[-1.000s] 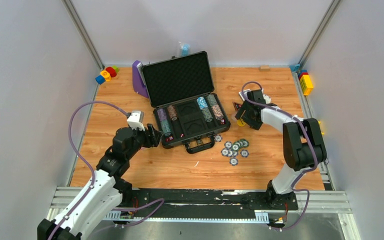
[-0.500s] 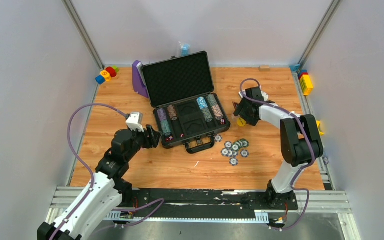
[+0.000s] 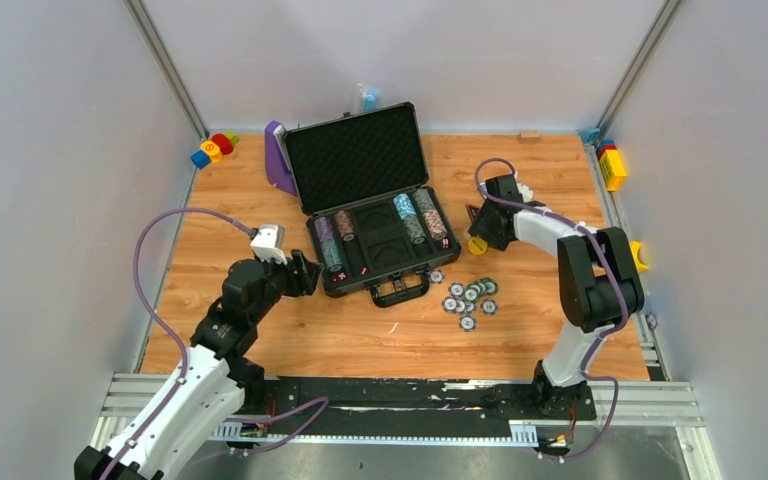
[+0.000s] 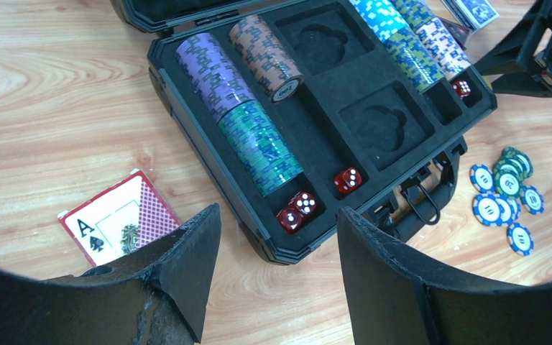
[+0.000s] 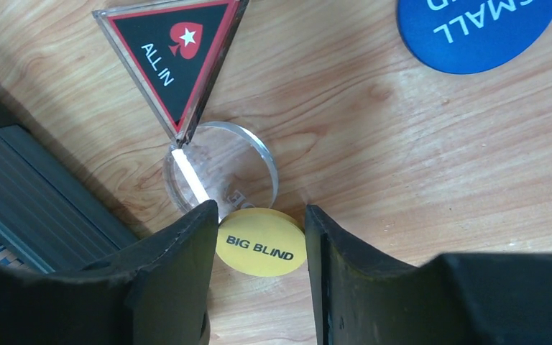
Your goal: Pack up texas hold em set
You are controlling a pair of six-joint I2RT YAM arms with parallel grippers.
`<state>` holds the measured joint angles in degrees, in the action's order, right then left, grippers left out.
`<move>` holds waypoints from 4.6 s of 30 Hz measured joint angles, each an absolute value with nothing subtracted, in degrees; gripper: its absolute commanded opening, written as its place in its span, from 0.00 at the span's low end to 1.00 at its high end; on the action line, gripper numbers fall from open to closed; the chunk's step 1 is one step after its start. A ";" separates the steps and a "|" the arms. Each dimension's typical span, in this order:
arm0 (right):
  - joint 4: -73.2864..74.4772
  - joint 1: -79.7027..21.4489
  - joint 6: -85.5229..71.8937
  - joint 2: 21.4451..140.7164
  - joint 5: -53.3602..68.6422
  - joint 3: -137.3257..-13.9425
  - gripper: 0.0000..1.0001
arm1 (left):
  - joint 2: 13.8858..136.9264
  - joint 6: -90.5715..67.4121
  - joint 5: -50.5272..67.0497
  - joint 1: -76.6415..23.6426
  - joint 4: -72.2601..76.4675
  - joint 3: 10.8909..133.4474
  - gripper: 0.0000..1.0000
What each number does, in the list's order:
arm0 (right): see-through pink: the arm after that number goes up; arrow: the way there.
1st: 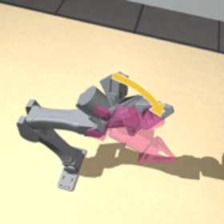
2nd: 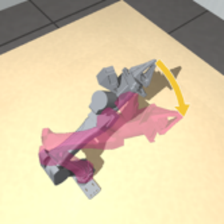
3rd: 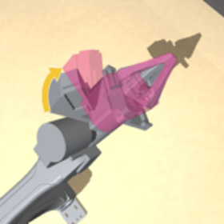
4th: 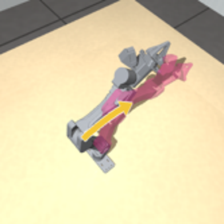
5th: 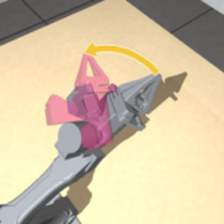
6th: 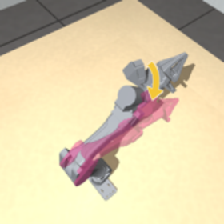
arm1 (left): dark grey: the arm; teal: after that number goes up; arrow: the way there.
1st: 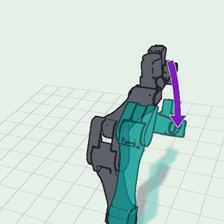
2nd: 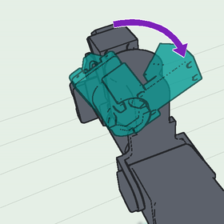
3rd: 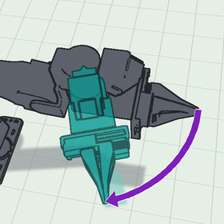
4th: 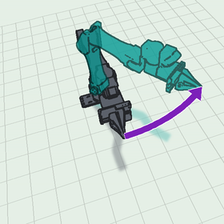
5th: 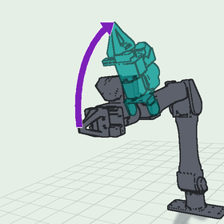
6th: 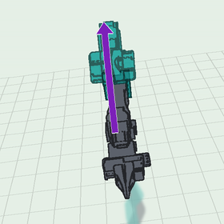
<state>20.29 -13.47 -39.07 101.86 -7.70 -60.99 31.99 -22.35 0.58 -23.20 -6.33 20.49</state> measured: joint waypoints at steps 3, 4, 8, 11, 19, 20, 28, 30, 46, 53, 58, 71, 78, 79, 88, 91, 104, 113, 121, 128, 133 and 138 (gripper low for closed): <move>20.53 -13.50 -39.05 101.80 -8.56 -60.99 0.48 | 31.99 -22.35 -0.47 -23.20 -6.33 20.29 0.67; 20.69 -13.56 -39.03 101.71 -8.95 -60.97 0.48 | 32.03 -22.35 -0.71 -23.20 -6.33 20.23 0.66; 21.89 -13.78 -38.92 99.72 -11.09 -59.83 0.48 | 32.05 -22.39 -1.52 -23.20 -6.31 19.75 0.66; 22.72 -13.80 -38.87 96.29 -12.36 -58.67 0.48 | 32.05 -22.37 -2.02 -23.20 -6.13 19.31 0.66; 22.87 -13.82 -37.67 88.27 -12.86 -57.56 0.49 | 31.81 -22.44 -3.62 -23.20 -4.84 18.09 0.66; 22.85 -13.89 -37.30 87.79 -12.73 -57.56 0.49 | 31.70 -22.44 -3.70 -23.20 -4.82 17.98 0.65; 23.09 -14.98 -35.31 86.91 -11.51 -57.56 0.74 | 31.18 -22.50 -3.97 -23.20 -4.32 17.52 0.66; 23.35 -14.98 -35.16 87.44 -11.42 -57.67 0.74 | 31.16 -22.57 -3.95 -23.20 -4.23 17.52 0.66; 31.24 -15.81 -28.84 99.50 -12.29 -61.69 0.77 | 30.20 -22.63 -3.97 -23.20 -4.03 17.52 0.68; 32.03 -15.00 -26.72 103.07 -11.35 -64.51 0.74 | 30.04 -22.76 -3.99 -23.20 -4.05 17.52 0.69; 32.40 -14.92 -25.93 104.62 -10.92 -66.37 0.69 | 29.71 -22.83 -4.25 -23.20 -4.08 17.50 0.69; 32.84 -16.38 -25.23 106.10 -11.62 -68.34 0.46 | 29.67 -22.85 -4.60 -23.20 -4.10 17.52 0.70; 33.50 -16.49 -25.56 104.47 -11.94 -67.13 0.43 | 29.69 -22.87 -4.60 -23.20 -4.19 17.52 0.70; 34.06 -16.49 -25.63 103.70 -11.92 -66.72 0.43 | 29.69 -22.87 -4.60 -23.20 -4.21 17.50 0.70; 36.21 -16.49 -25.78 97.43 -10.66 -66.00 0.65 | 29.69 -22.85 -4.60 -23.20 -4.45 17.50 0.70; 36.38 -16.49 -26.24 97.47 -10.04 -65.12 0.78 | 29.69 -22.87 -4.60 -23.20 -4.45 17.50 0.70; 36.62 -16.49 -29.28 96.51 -9.04 -57.25 0.64 | 29.80 -22.85 -4.60 -23.20 -4.45 17.52 0.70; 36.42 -16.19 -29.69 96.97 -8.99 -57.52 0.66 | 29.80 -22.87 -4.60 -23.20 -4.45 17.50 0.71; 36.40 -15.25 -29.69 97.10 -8.97 -57.74 0.63 | 29.87 -22.87 -4.60 -23.20 -4.45 17.50 0.71; 36.14 -14.52 -29.58 97.17 -8.95 -57.74 0.58 | 29.87 -22.87 -4.60 -23.20 -4.45 17.50 0.71; 35.86 -14.24 -29.36 97.19 -9.08 -57.76 0.47 | 30.09 -22.87 -4.60 -23.20 -4.45 17.52 0.71; 35.81 -14.28 -29.21 97.19 -9.06 -57.76 0.45 | 30.24 -22.87 -4.60 -23.20 -4.45 17.50 0.71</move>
